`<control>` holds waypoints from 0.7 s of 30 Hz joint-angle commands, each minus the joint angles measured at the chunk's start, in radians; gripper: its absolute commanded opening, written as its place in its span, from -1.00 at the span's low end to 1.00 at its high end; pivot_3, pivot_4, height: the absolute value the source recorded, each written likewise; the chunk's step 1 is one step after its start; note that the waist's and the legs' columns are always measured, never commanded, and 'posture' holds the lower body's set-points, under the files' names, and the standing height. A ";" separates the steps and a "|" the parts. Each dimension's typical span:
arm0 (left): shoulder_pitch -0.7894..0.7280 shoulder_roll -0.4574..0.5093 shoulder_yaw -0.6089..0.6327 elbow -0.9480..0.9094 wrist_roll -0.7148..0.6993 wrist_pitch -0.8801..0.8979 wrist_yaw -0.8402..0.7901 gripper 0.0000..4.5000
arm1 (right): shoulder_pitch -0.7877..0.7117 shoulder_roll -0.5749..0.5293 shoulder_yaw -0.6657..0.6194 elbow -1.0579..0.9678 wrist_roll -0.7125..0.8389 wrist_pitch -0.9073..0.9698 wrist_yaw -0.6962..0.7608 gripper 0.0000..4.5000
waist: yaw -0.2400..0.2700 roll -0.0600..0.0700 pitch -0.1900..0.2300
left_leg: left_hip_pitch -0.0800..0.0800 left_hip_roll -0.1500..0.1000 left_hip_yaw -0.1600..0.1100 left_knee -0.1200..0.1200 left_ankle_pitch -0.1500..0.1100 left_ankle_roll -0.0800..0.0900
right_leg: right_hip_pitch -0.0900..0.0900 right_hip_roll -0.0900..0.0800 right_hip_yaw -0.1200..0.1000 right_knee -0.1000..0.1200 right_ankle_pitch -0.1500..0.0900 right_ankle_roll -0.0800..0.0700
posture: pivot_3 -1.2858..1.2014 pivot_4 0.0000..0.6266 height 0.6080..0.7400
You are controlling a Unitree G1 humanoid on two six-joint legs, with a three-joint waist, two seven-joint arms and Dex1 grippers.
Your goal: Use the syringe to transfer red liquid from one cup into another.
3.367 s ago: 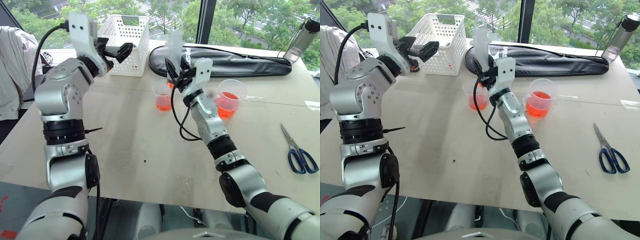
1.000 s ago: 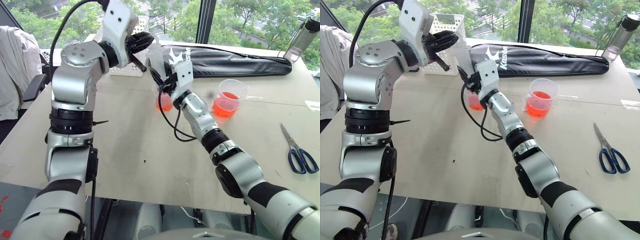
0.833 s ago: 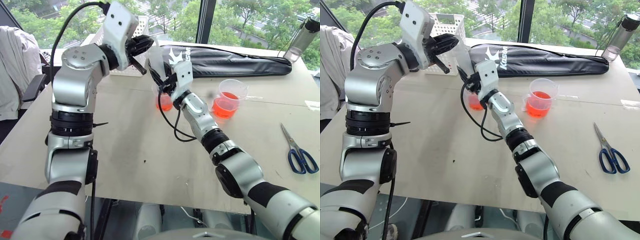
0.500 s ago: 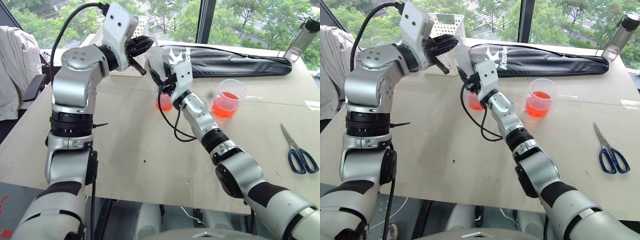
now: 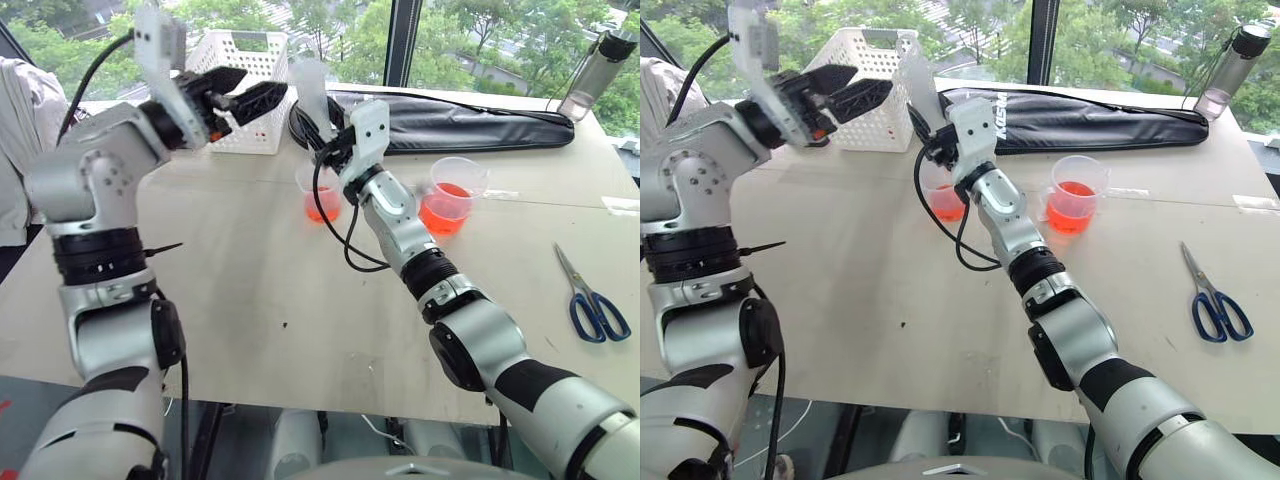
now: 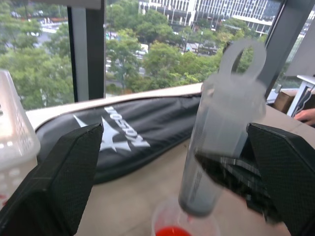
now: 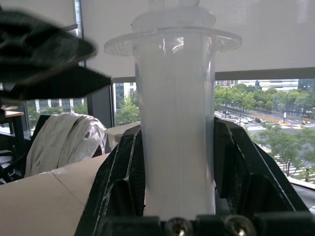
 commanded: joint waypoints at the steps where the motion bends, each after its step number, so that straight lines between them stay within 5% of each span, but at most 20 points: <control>1: 0.045 0.001 -0.022 -0.083 -0.037 0.011 -0.016 1.00 | -0.068 0.164 -0.009 -0.053 0.009 -0.031 0.001 -0.35 | 0.002 0.000 0.000 | 0.000 0.000 0.000 0.000 0.000 0.000 | 0.000 0.000 0.000 0.000 0.000 0.000 | 0.03 -0.52 0.75; 21: -0.090 -0.111 -0.138 0.023 0.034 -0.154 0.043 1.00 | -0.048 0.156 0.022 -0.068 -0.030 -0.032 -0.008 -0.36 | 0.001 -0.001 0.000 | 0.000 0.000 0.000 0.000 0.000 0.000 | 0.000 0.000 0.000 0.000 0.000 0.000 | 0.03 -0.52 0.75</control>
